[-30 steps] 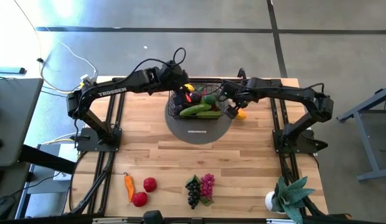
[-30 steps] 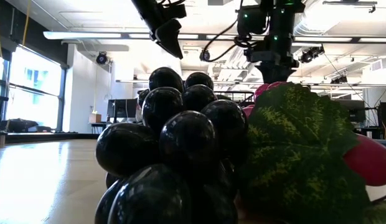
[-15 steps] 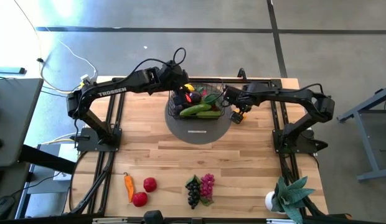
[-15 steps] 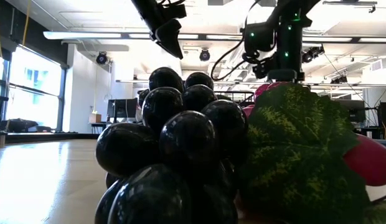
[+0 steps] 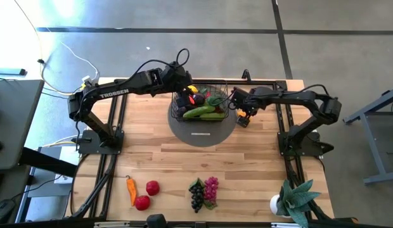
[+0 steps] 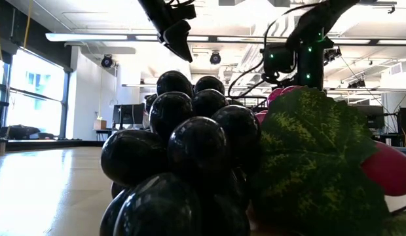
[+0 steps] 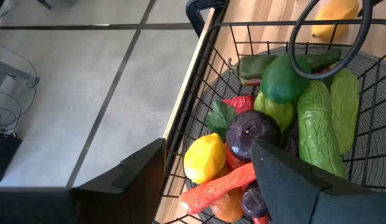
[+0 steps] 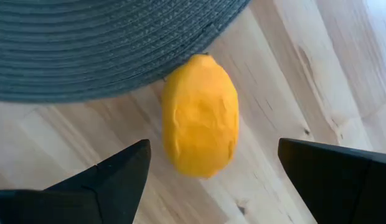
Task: Build produce basket
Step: Put the yellow lemon into the black wire basket
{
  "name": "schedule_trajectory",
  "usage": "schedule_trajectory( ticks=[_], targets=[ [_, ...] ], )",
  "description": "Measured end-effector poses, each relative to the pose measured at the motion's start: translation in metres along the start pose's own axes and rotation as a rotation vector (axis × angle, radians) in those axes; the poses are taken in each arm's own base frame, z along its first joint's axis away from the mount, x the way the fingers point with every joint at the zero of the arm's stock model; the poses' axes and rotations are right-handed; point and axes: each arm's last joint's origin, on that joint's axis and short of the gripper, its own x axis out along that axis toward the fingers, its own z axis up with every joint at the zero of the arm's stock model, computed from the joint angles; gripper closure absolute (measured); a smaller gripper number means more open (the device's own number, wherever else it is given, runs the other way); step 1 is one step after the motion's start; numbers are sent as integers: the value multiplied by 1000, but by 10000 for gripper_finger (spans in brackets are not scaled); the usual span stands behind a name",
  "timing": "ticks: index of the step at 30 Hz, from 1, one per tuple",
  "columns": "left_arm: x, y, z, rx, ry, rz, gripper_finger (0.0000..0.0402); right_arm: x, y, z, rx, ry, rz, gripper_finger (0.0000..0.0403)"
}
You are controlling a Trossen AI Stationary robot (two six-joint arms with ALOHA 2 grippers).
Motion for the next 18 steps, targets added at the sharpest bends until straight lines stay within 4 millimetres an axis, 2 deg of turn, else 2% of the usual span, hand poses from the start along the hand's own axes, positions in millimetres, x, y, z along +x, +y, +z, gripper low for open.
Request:
schedule_trajectory(
  ticks=[13,18],
  targets=[
    [0,0,0,0,0,0,174,28,-1,-14,25,-27,22,67],
    [0,0,0,0,0,0,174,35,0,-18,48,-33,23,96]
  ],
)
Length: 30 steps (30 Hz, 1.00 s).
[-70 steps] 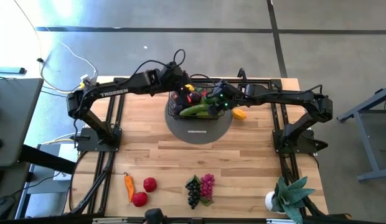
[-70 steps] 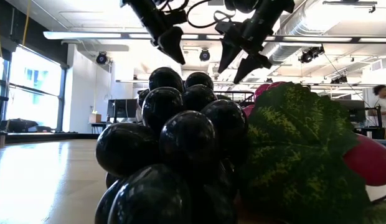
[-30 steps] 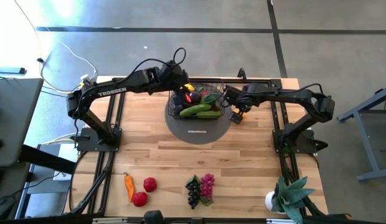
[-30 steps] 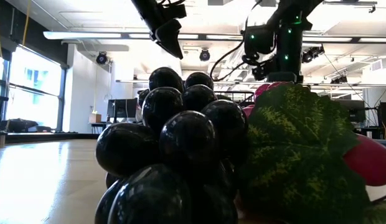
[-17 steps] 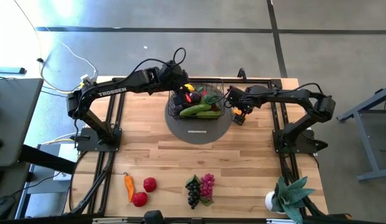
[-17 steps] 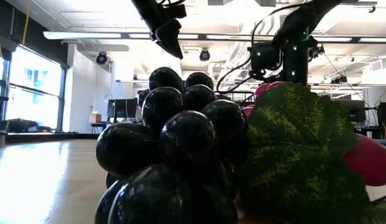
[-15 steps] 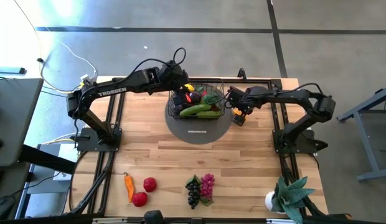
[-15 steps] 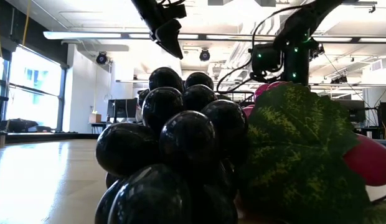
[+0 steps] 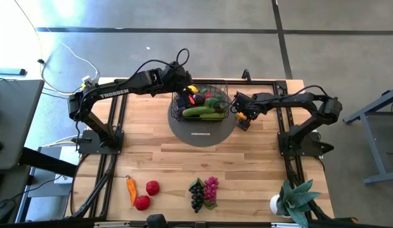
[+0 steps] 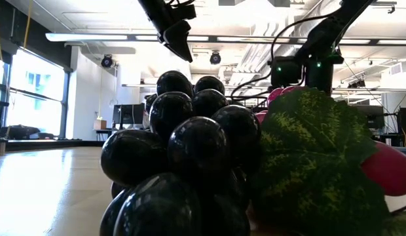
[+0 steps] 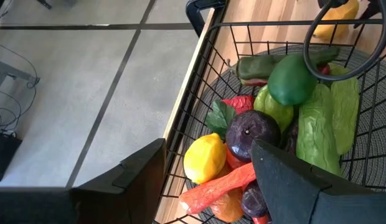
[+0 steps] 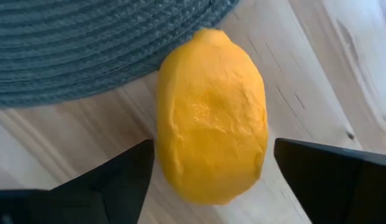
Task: Build produce basket
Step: Put the yellow lemon into the black wire basket
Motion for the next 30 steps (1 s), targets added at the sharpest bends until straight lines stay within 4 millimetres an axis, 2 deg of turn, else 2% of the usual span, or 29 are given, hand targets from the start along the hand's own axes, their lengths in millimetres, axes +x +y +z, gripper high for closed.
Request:
schedule_trajectory(
  ticks=[12,16,24,30],
  targets=[
    [0,0,0,0,2,4,174,-4,0,-2,110,-4,20,244],
    [0,0,-1,3,10,5,174,-19,-2,-4,165,-64,32,244],
    [0,0,-2,6,19,2,174,-62,-6,-13,305,-240,130,228],
    [0,0,-2,7,22,1,174,-105,-10,-8,342,-423,181,238]
  ],
)
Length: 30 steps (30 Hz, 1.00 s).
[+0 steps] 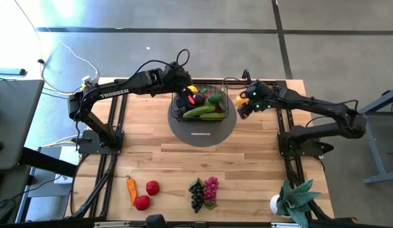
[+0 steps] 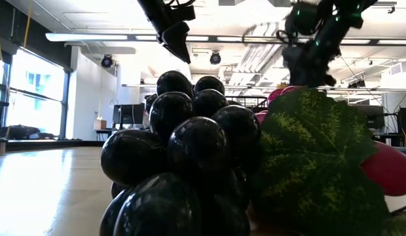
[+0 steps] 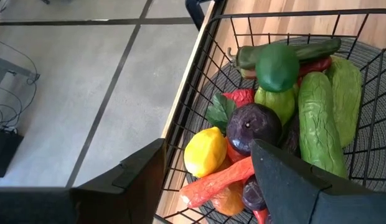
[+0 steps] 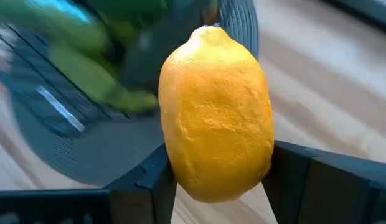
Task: Build produce basket
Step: Put the yellow lemon into the black wire basket
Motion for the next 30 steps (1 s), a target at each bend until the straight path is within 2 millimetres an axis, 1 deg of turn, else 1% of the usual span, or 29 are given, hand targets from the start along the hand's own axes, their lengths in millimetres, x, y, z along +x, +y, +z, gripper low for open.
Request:
schedule_trajectory(
  ticks=[5,9,15,19,23,26,30],
  targets=[
    [-1,-2,-2,-22,25,-15,174,-23,10,24,-31,-139,55,223],
    [-3,-11,-8,-3,95,-50,174,-35,19,44,-74,-266,104,214],
    [-9,-25,-17,33,206,-110,174,-43,33,59,-166,-454,181,212],
    [-13,-34,-19,44,236,-135,174,-39,41,65,-200,-514,206,211],
    [-16,-40,-24,46,254,-184,174,-28,49,70,-213,-534,226,211],
    [-21,-44,-29,41,251,-216,174,-18,56,70,-213,-516,240,210],
    [-30,-41,-33,16,242,-216,174,-4,62,68,-190,-479,243,210]
  ],
)
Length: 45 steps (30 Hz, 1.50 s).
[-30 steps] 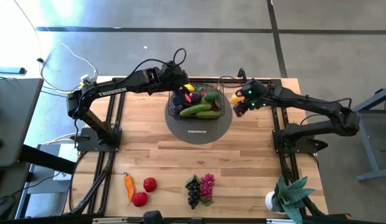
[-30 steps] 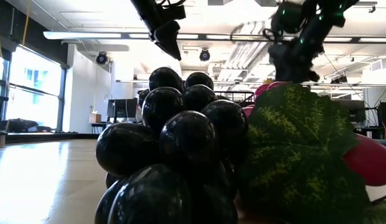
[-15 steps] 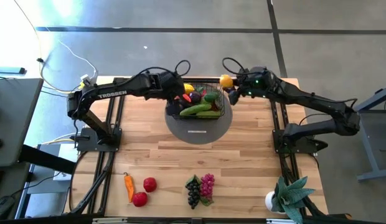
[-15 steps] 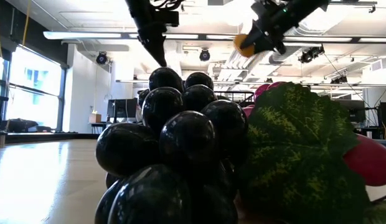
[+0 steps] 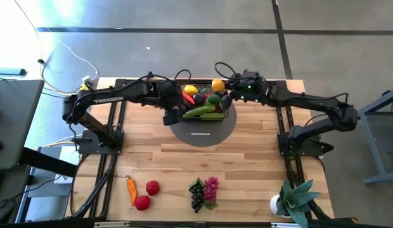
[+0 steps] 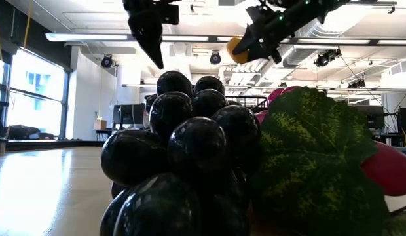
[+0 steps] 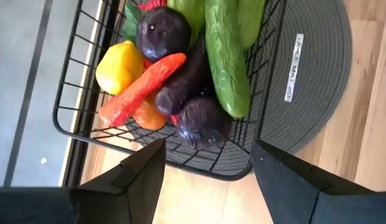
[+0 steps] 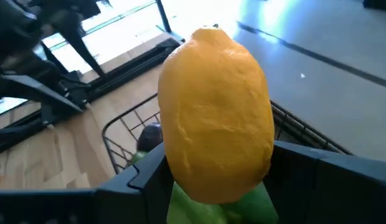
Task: Build produce basket
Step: Put the yellow lemon into the black wire basket, then put the orange chili pepper into the black wire basket
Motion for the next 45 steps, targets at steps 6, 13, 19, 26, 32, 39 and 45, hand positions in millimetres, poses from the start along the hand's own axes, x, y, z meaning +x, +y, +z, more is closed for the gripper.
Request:
schedule_trajectory(
  ticks=[6,13,19,26,32,39,45],
  targets=[
    [-11,1,-13,-33,-8,2,174,22,0,-13,24,66,-40,209],
    [-25,2,-23,-53,-13,0,174,40,-2,-25,61,123,-58,167],
    [-36,-1,-31,-81,-3,-46,174,42,-4,-25,63,102,-103,127],
    [-50,-14,-39,-116,14,-81,174,41,1,-22,111,71,-86,121],
    [-57,-28,-47,-190,75,-140,174,40,16,-27,74,84,-41,121],
    [-62,-43,-54,-204,154,-190,174,37,35,-33,38,100,14,121],
    [-67,-59,-56,-238,157,-210,174,35,47,-37,20,110,48,121]
  ],
)
